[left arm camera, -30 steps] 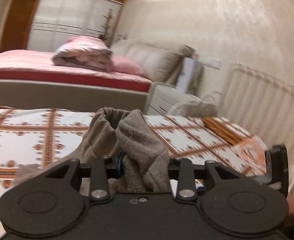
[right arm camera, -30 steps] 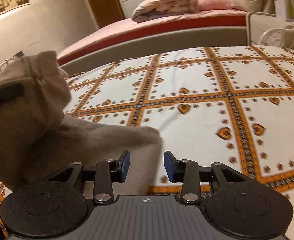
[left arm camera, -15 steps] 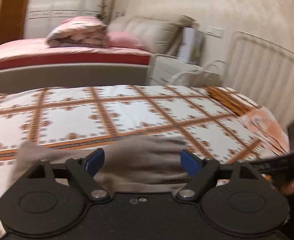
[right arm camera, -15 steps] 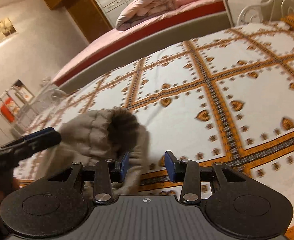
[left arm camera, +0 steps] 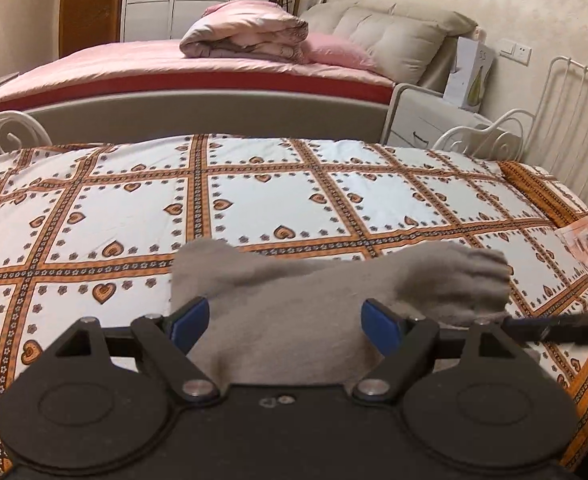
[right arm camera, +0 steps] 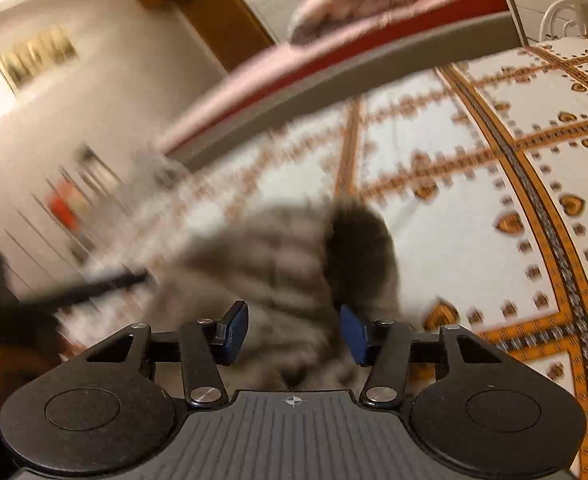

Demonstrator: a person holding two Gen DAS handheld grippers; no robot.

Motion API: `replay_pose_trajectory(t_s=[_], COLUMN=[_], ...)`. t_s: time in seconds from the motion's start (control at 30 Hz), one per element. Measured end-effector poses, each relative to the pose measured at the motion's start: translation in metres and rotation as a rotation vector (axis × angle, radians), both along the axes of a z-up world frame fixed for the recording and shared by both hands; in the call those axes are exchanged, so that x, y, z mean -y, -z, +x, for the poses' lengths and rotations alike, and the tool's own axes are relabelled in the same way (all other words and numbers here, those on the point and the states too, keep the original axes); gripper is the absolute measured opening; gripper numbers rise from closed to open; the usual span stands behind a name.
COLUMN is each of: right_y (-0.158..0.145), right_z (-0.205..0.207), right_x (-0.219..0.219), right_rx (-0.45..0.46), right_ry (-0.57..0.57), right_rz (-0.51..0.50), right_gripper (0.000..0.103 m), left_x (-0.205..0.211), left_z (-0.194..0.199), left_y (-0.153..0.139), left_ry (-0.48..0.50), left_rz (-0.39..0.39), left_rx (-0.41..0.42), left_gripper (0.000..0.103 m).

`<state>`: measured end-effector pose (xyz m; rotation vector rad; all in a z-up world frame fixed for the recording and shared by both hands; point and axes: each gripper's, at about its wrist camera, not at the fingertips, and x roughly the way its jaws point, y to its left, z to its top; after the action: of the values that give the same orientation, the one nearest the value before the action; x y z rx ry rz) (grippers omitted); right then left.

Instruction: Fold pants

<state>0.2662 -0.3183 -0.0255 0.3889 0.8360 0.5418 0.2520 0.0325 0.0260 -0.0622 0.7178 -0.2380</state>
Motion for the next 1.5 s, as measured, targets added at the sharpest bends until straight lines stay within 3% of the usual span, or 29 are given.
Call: replay_pose_trajectory(t_s=[0.23,0.37,0.43,0.53,0.57,0.6,0.63,0.83,0.9,0.93,0.97,1.0,1.03,1.07,1.1,1.13,1.17,1.23,1.37,1.43,1.47,1.5], right_y=[0.013,0.007,0.009,0.016,0.015,0.010,0.005,-0.026,-0.021,-0.008,0.010,0.018,0.015,0.006,-0.001,-0.006,-0.006,0.002,0.020,0.026,0.022,0.018], right_z=[0.006,-0.003,-0.004,0.003,0.004,0.004,0.003,-0.018,-0.012,-0.003,0.007,0.008,0.004,-0.004,-0.010,-0.015,-0.016,-0.012,0.000,0.005,0.005,0.006], right_x=[-0.010,-0.032,-0.037,-0.033,-0.030,-0.028,-0.025,0.002,0.021,0.028,0.032,0.038,0.044,0.050,0.055,0.059,0.062,0.062,0.045,0.035,0.026,0.018], right_rx=[-0.039,0.137,0.142,0.054,0.040,0.053,0.070,0.200,0.160,0.078,-0.038,-0.078,-0.048,0.011,0.057,0.084,0.083,-0.010,-0.139,-0.168,-0.149,-0.111], right_ry=[-0.043,-0.119,-0.122,-0.106,-0.113,-0.122,-0.122,-0.080,-0.037,-0.022,-0.022,-0.003,0.033,0.079,0.114,0.147,0.159,0.138,0.121,0.093,0.068,0.049], right_rz=[0.002,-0.209,-0.218,-0.141,-0.106,-0.091,-0.081,0.054,0.096,0.092,0.090,0.102,0.114,0.124,0.135,0.136,0.142,0.177,0.156,0.152,0.135,0.106], right_gripper=[0.053,0.053,0.053,0.047,0.037,0.018,0.012,0.011,0.011,0.012,0.016,0.028,0.036,0.062,0.095,0.103,0.103,0.102,0.090,0.076,0.053,0.044], left_x=[-0.006,-0.013,-0.015,-0.017,-0.018,-0.019,-0.020,-0.038,-0.043,-0.045,-0.048,-0.051,-0.055,-0.059,-0.063,-0.067,-0.070,-0.077,-0.088,-0.092,-0.093,-0.095], left_z=[0.004,0.005,0.004,0.003,0.003,0.003,0.003,0.004,0.004,0.004,0.004,0.003,0.002,0.001,0.000,-0.001,-0.001,-0.002,-0.003,-0.005,-0.006,-0.008], left_y=[0.008,0.009,0.009,0.010,0.011,0.011,0.011,0.010,0.008,0.007,0.007,0.006,0.006,0.005,0.004,0.003,0.003,0.003,0.005,0.005,0.005,0.006], left_ry=[-0.046,-0.072,-0.079,-0.083,-0.085,-0.090,-0.099,-0.169,-0.172,-0.171,-0.175,-0.183,-0.191,-0.198,-0.205,-0.212,-0.218,-0.233,-0.260,-0.262,-0.261,-0.260], left_rz=[0.019,0.012,0.010,0.019,0.023,0.032,0.044,0.040,0.039,0.039,0.041,0.043,0.040,0.034,0.030,0.029,0.028,0.026,0.021,0.020,0.025,0.031], left_rx=[-0.061,-0.068,-0.072,-0.080,-0.080,-0.079,-0.079,-0.077,-0.071,-0.072,-0.071,-0.071,-0.072,-0.070,-0.066,-0.061,-0.060,-0.063,-0.078,-0.084,-0.082,-0.081], left_gripper=[0.076,0.076,0.076,0.076,0.076,0.076,0.076,0.076,0.076,0.076,0.076,0.076,0.076,0.076,0.076,0.076,0.076,0.076,0.076,0.076,0.076,0.076])
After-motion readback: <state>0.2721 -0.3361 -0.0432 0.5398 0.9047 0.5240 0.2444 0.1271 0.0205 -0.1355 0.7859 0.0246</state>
